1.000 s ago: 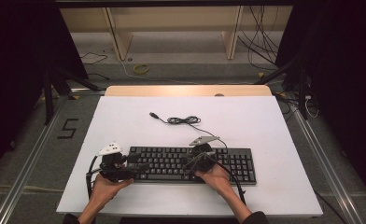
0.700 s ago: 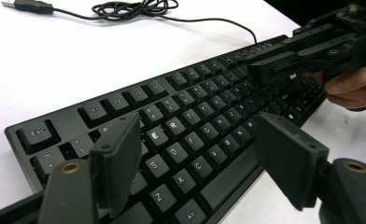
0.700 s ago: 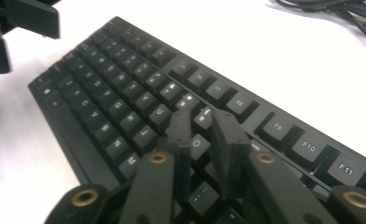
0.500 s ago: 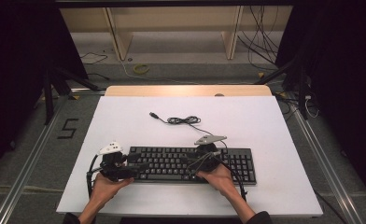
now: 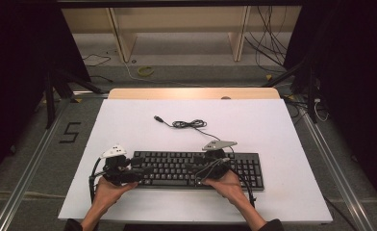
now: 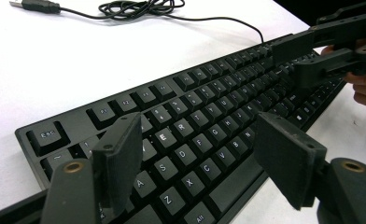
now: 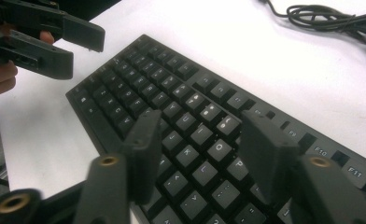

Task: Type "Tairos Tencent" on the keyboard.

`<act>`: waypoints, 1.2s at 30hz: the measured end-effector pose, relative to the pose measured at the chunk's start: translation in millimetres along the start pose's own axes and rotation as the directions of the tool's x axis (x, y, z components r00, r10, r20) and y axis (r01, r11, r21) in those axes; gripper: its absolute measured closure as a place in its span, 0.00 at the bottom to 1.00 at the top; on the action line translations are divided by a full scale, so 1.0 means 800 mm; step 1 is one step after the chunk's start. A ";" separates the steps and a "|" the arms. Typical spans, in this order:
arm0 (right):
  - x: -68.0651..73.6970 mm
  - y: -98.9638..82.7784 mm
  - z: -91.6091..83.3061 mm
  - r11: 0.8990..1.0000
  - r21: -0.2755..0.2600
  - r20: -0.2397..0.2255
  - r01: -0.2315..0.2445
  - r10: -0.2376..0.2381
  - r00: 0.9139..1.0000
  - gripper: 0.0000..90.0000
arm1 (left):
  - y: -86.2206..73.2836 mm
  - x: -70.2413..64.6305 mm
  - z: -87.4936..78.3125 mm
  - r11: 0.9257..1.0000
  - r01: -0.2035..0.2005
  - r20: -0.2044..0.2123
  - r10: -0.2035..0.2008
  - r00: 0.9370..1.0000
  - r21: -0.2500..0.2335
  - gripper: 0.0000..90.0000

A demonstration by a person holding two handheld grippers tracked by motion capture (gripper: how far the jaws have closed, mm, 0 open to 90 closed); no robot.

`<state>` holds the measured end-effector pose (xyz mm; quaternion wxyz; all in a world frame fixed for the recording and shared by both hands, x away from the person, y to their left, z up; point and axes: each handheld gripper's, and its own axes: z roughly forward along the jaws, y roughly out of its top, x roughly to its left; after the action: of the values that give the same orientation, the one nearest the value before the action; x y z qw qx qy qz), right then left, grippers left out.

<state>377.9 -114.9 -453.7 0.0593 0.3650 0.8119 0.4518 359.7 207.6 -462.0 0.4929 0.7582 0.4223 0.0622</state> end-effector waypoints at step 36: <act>0.006 -0.023 -0.041 0.998 -0.054 0.002 0.015 -0.015 1.000 0.38 | 0.021 0.001 0.019 0.972 -0.050 -0.051 0.063 0.997 0.228 0.82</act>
<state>350.9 -140.2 -447.6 0.0730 0.3575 0.8020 0.4730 377.5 194.7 -456.4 0.3890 0.8190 0.4189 0.0495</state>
